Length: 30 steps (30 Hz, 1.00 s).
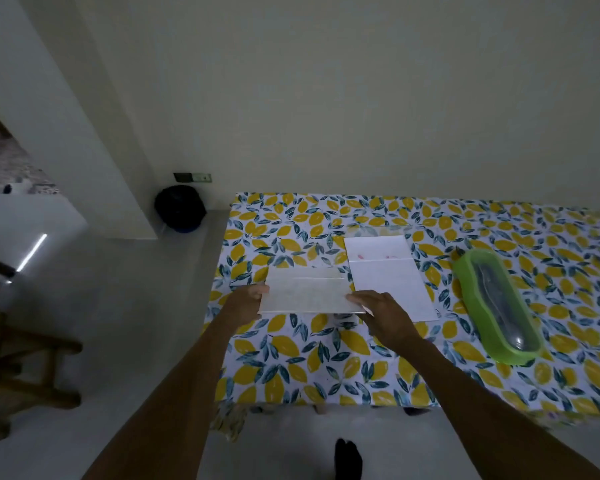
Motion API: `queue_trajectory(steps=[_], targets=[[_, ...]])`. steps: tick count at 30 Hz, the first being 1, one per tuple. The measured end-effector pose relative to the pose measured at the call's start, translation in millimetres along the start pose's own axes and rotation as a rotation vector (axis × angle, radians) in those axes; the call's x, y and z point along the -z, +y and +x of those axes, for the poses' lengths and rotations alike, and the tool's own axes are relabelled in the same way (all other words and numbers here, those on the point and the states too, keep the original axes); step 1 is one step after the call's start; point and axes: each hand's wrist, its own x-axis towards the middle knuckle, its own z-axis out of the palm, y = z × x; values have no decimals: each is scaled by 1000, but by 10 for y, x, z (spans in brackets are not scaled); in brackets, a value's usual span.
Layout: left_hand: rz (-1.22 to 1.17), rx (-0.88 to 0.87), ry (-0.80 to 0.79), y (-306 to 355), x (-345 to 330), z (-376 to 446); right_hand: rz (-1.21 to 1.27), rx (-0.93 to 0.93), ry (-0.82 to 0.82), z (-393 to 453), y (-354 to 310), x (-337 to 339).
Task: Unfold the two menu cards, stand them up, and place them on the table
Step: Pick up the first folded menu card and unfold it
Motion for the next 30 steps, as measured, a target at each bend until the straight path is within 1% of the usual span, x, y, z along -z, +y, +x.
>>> queue_trajectory(steps=[1, 3, 6, 8, 10, 12, 13, 17, 19, 21, 22, 24, 25, 26, 27, 28, 29, 30], targets=[[84, -58, 1, -15, 40, -1, 14, 7, 9, 35, -2, 24], [159, -130, -5, -10, 104, 30, 49, 29, 28, 117, 5, 89], [326, -277, -7, 157, 102, -22, 103, 50, 57, 264, -2, 212], [381, -341, 0, 250, 105, 25, 134, 48, 86, 370, -9, 310], [474, -387, 61, 377, 99, 59, 165, 29, 100, 492, -13, 407], [603, -472, 130, 424, 124, 238, 178, 7, 113, 650, -19, 509], [634, -485, 175, 462, 112, 326, 182, 0, 125, 747, -1, 541], [616, -449, 345, 731, -29, 470, 206, -72, 150, 1178, 45, 685], [612, -428, 386, 891, -81, 530, 239, -96, 153, 1399, 61, 747], [662, -425, 417, 1037, -88, 644, 277, -118, 162, 1620, 74, 780], [703, -417, 434, 1102, -99, 703, 292, -132, 172, 1727, 78, 788], [700, -391, 468, 1250, -110, 800, 292, -149, 209, 1930, 89, 789], [717, -384, 459, 1282, -115, 849, 295, -152, 231, 2024, 102, 775], [732, -349, 384, 1290, -125, 914, 307, -158, 246, 2108, 119, 752], [734, -340, 365, 1286, -109, 1021, 323, -168, 258, 2182, 137, 725], [679, -315, 344, 1328, -129, 1055, 336, -184, 267, 2244, 157, 696], [617, -338, 396, 1374, -177, 1086, 344, -196, 277, 2300, 177, 669], [622, -361, 493, 1427, -205, 1114, 349, -206, 285, 2348, 193, 650]])
